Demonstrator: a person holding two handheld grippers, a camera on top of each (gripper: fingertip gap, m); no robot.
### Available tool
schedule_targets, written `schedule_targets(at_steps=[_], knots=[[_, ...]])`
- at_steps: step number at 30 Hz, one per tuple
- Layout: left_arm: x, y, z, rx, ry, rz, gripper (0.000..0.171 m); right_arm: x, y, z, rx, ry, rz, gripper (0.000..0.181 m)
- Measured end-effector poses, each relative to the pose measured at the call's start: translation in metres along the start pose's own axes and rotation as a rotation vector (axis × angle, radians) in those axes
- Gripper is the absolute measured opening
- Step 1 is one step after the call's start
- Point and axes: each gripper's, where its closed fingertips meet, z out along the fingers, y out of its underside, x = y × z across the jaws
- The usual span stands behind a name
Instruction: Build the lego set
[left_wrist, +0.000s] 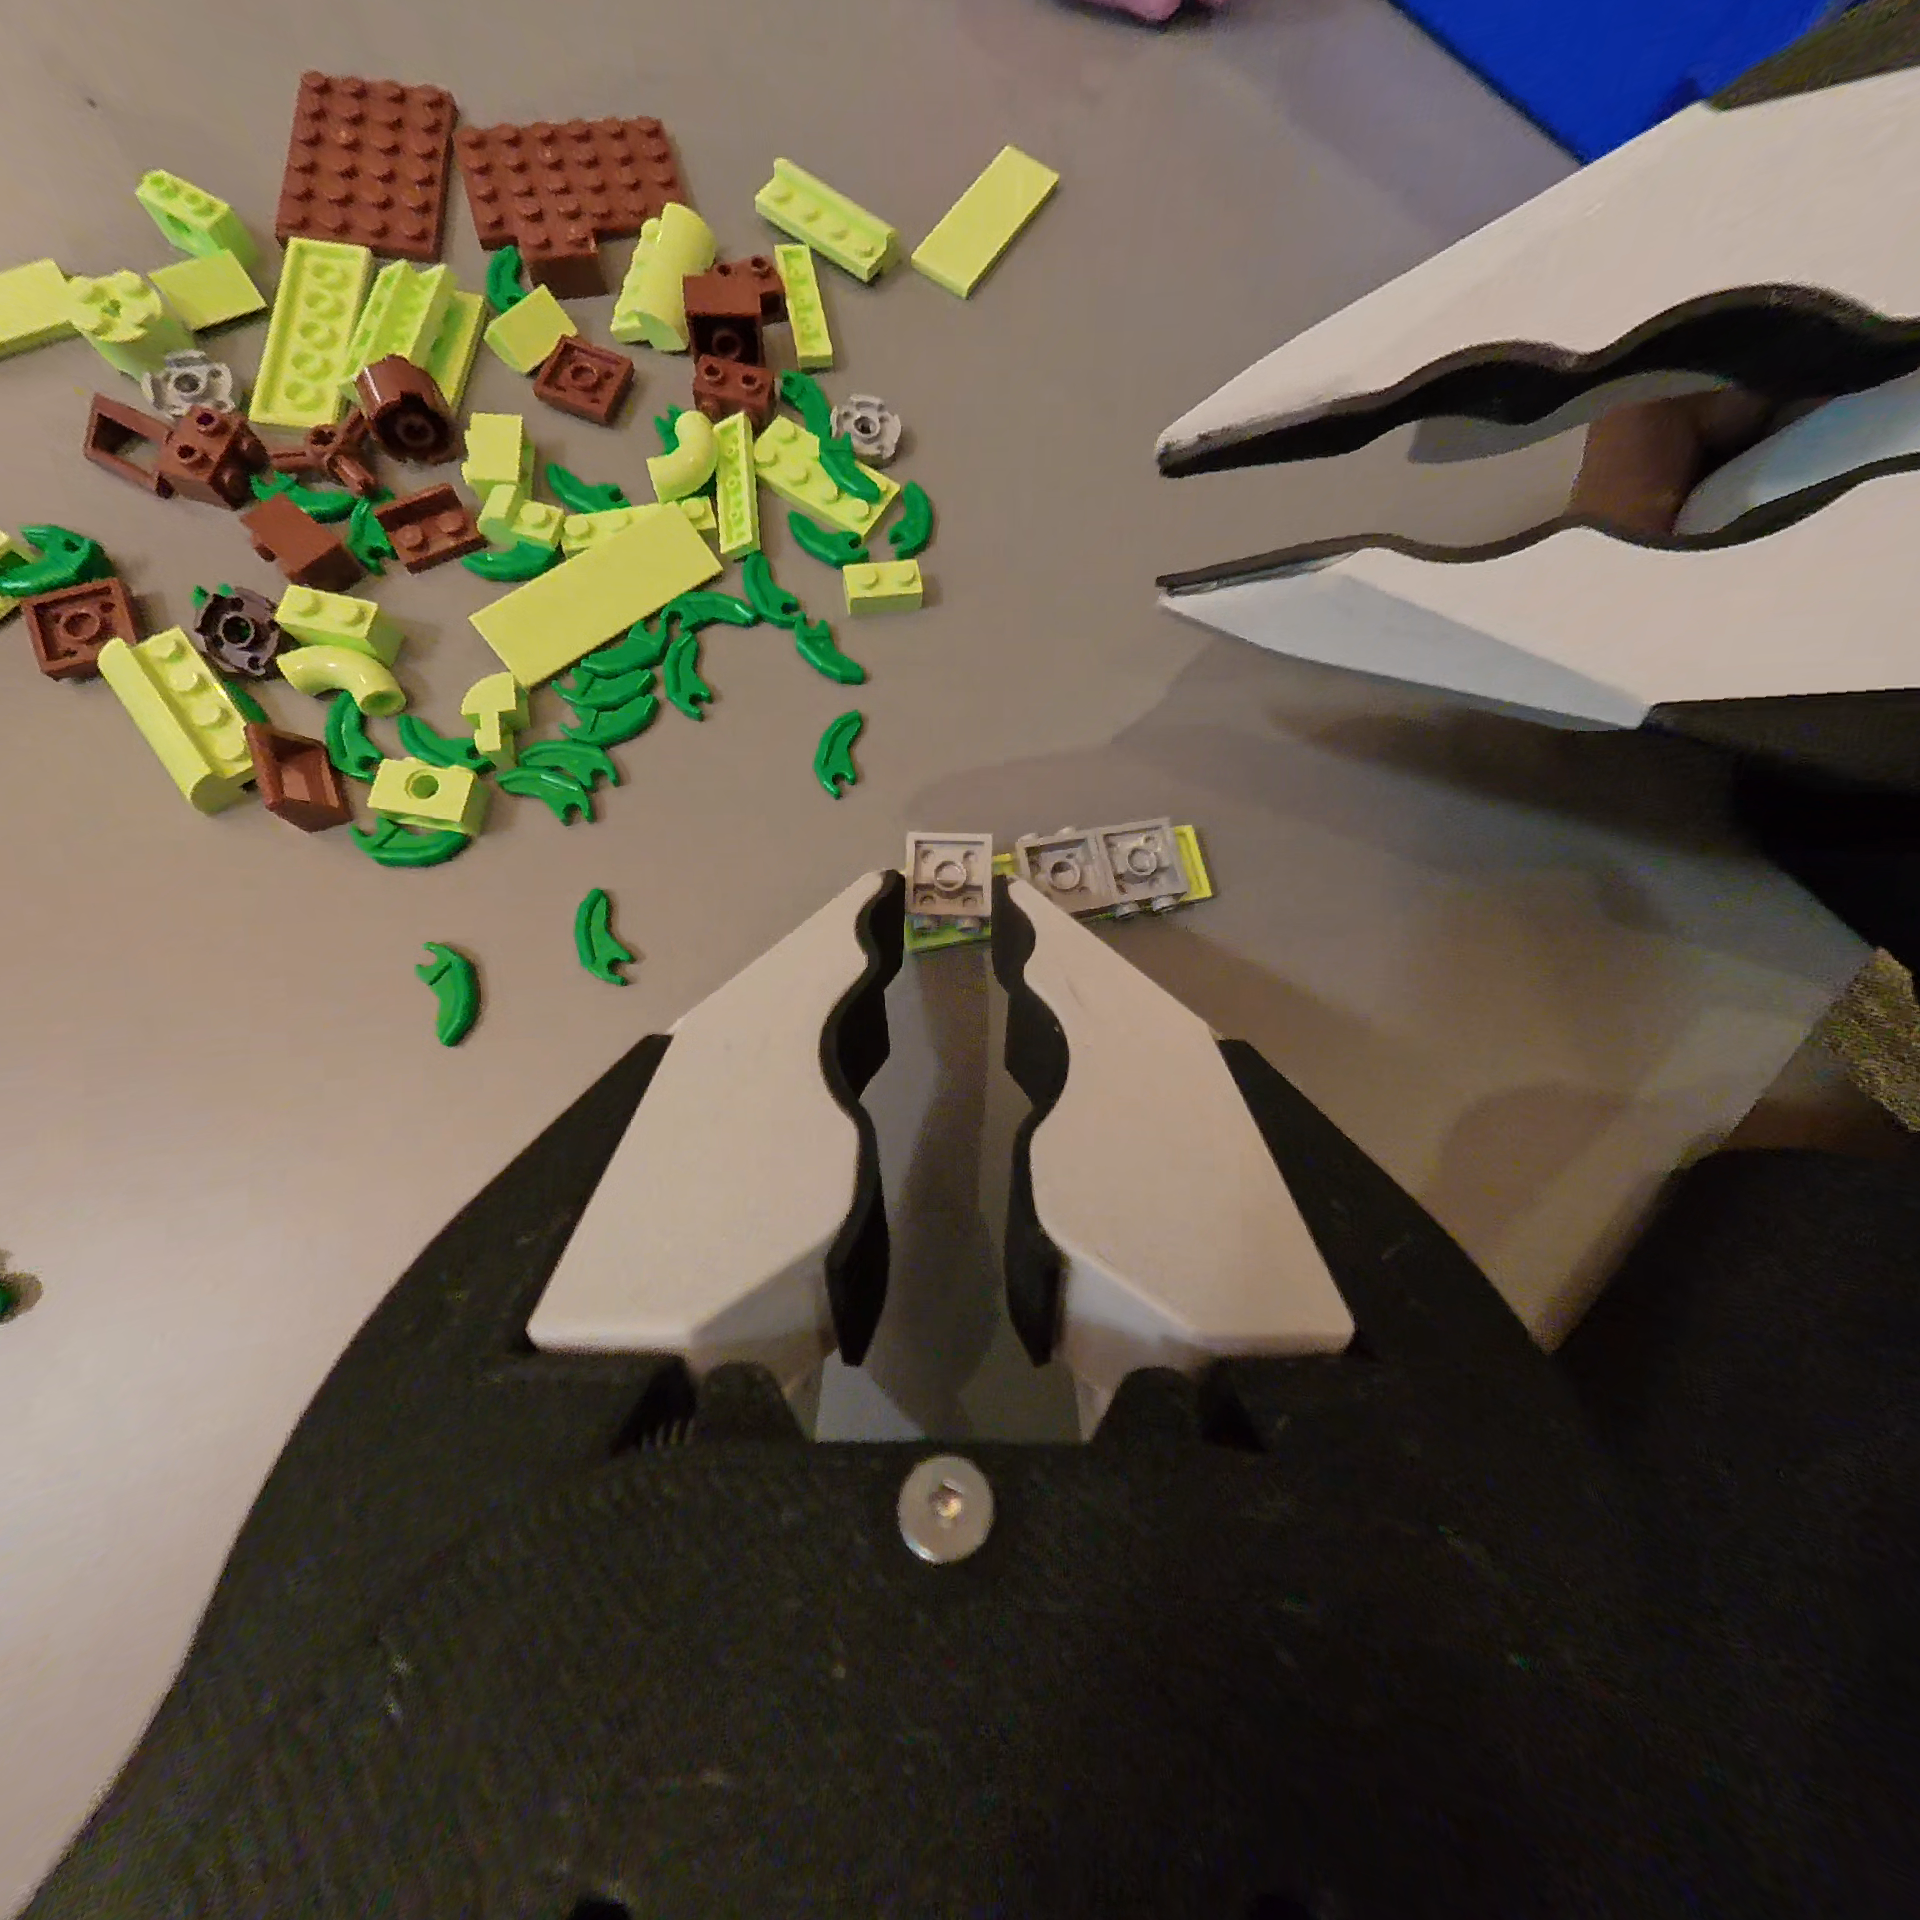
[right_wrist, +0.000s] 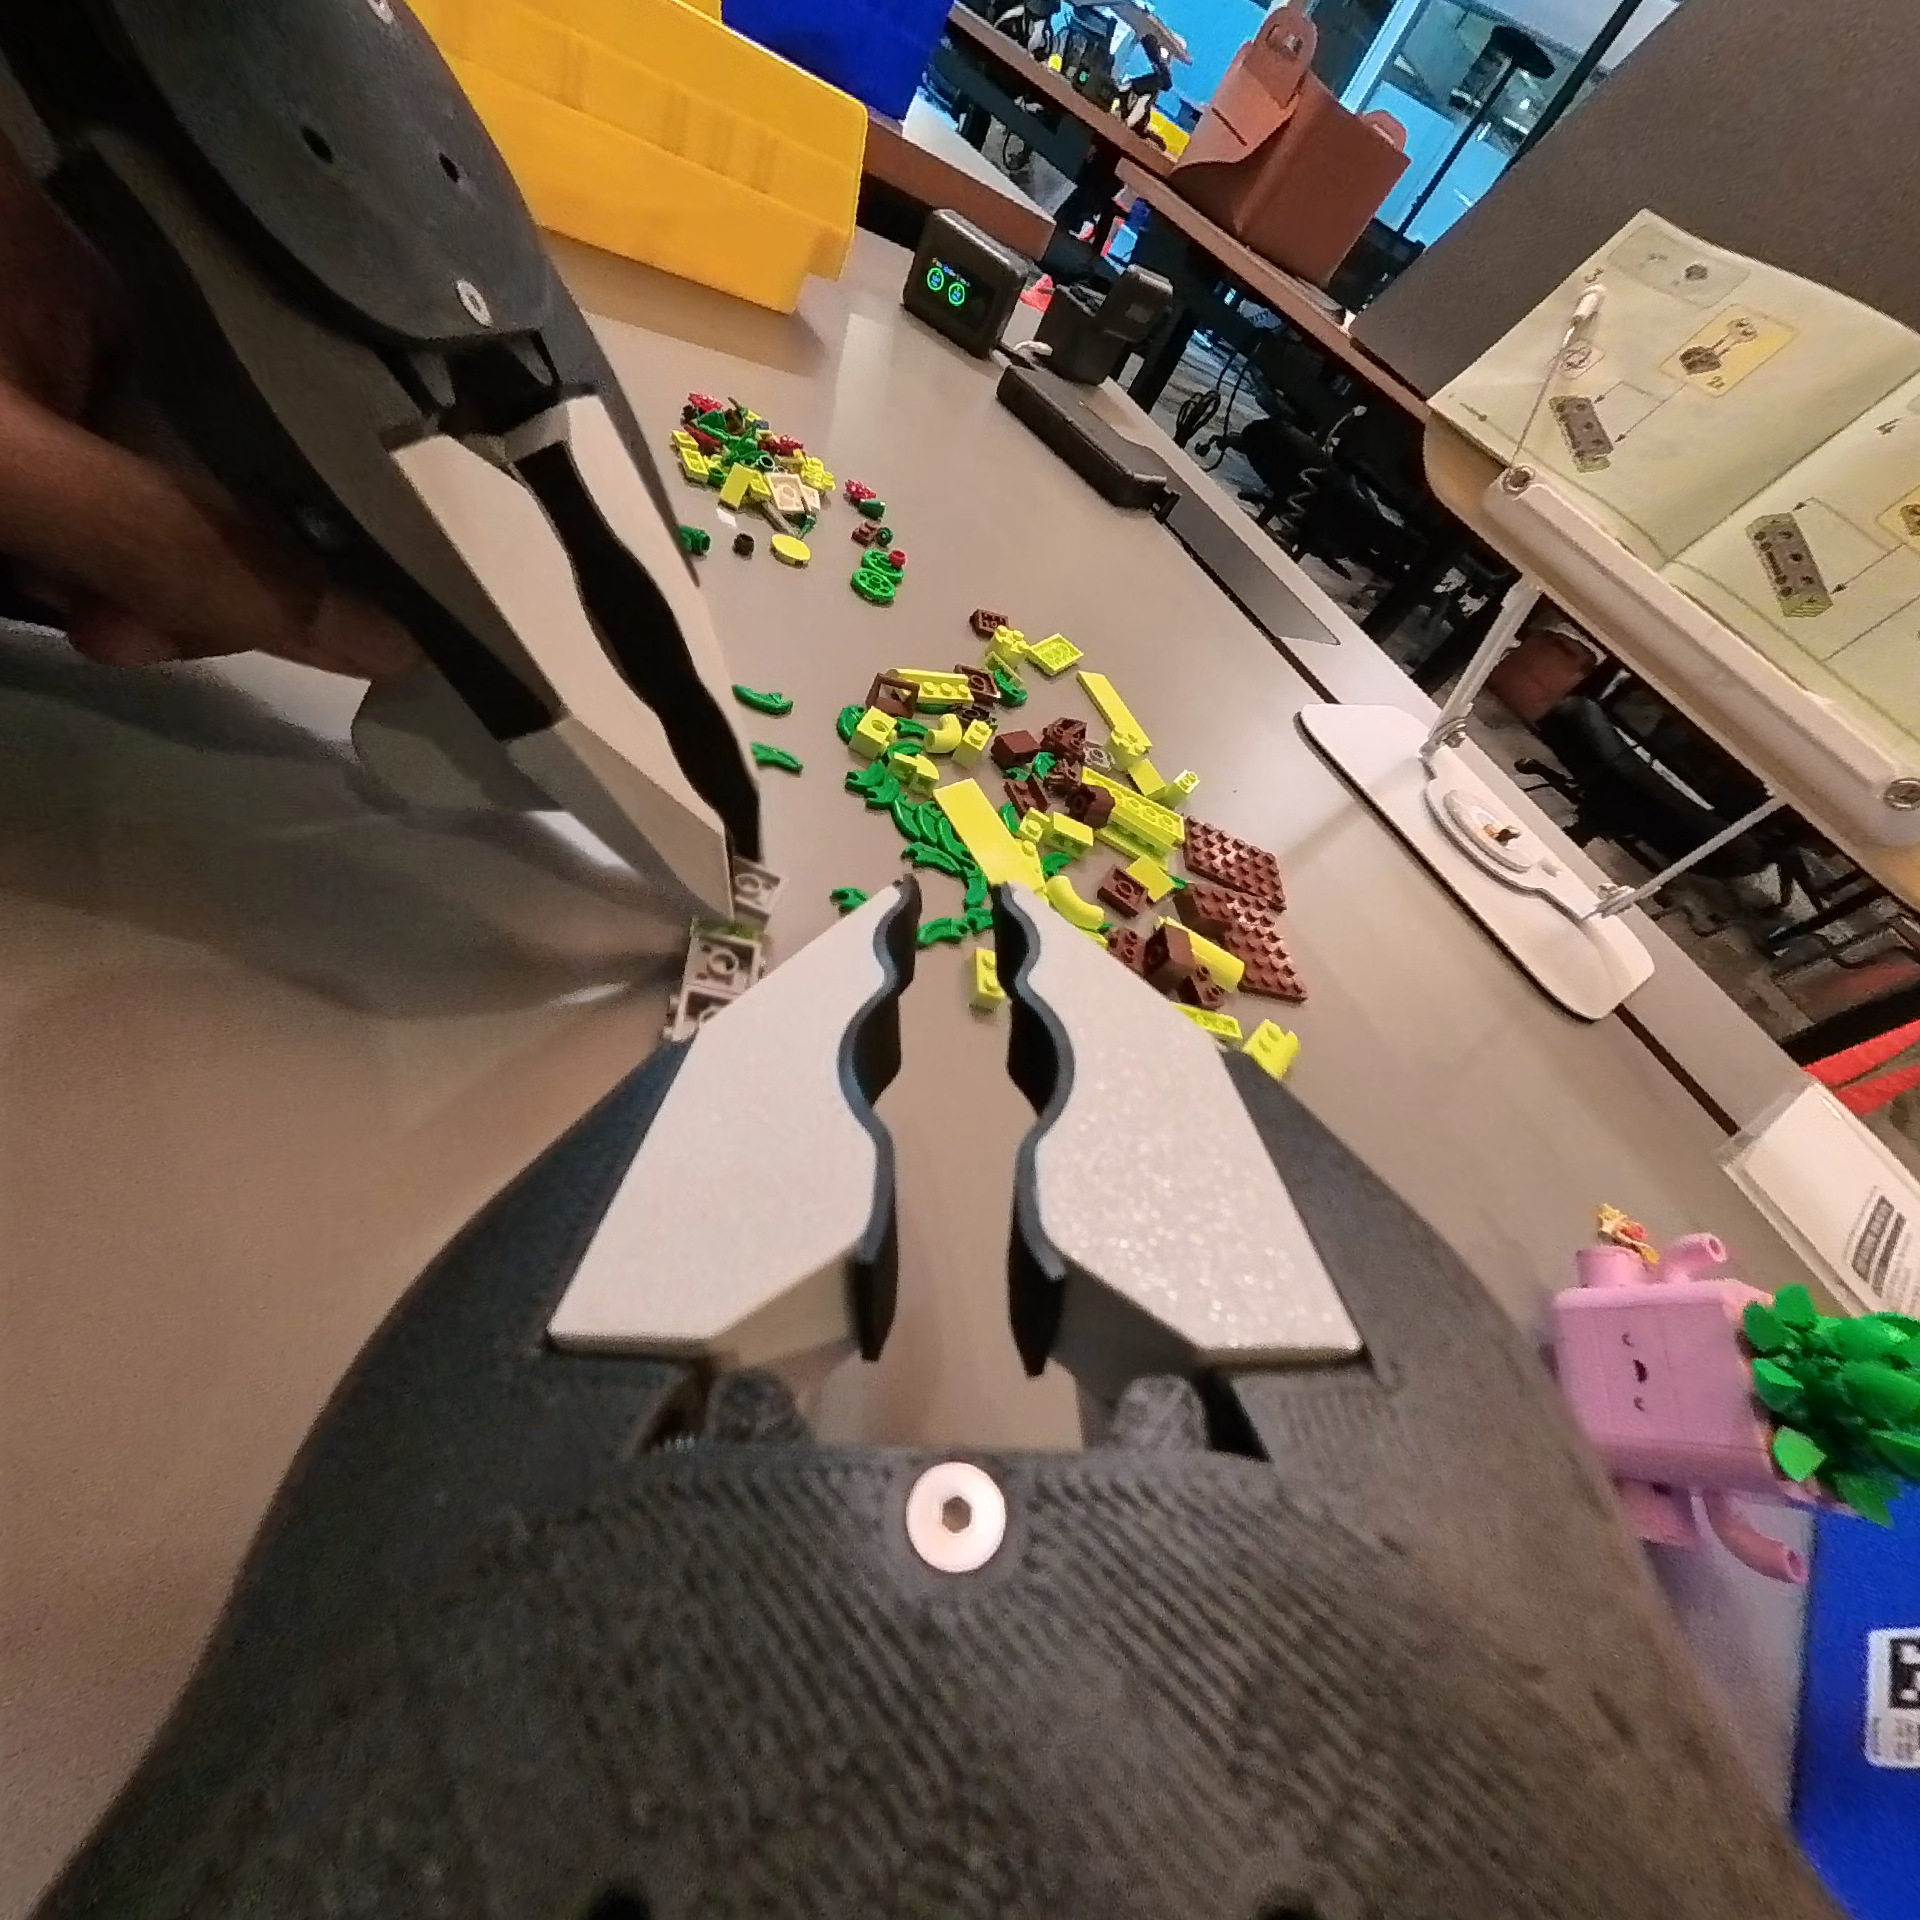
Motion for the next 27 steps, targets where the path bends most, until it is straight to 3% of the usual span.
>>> schedule_targets(at_steps=[10,15,21,27], knots=[[0.010,-0.002,-0.002,-0.019,0.022,-0.001,0.018,0.002,0.003,-0.004,-0.010,0.000,0.007,0.012],[0.013,-0.004,-0.011,-0.019,0.079,0.015,0.022,0.002,0.008,-0.007,-0.032,-0.043,0.075,0.021],[0.008,-0.010,-0.019,0.003,0.286,0.199,0.038,-0.013,0.004,-0.015,-0.030,-0.244,0.299,0.045],[0.013,-0.008,-0.010,-0.022,0.506,0.437,0.041,-0.040,0.020,-0.002,-0.193,-0.281,0.238,0.045]])
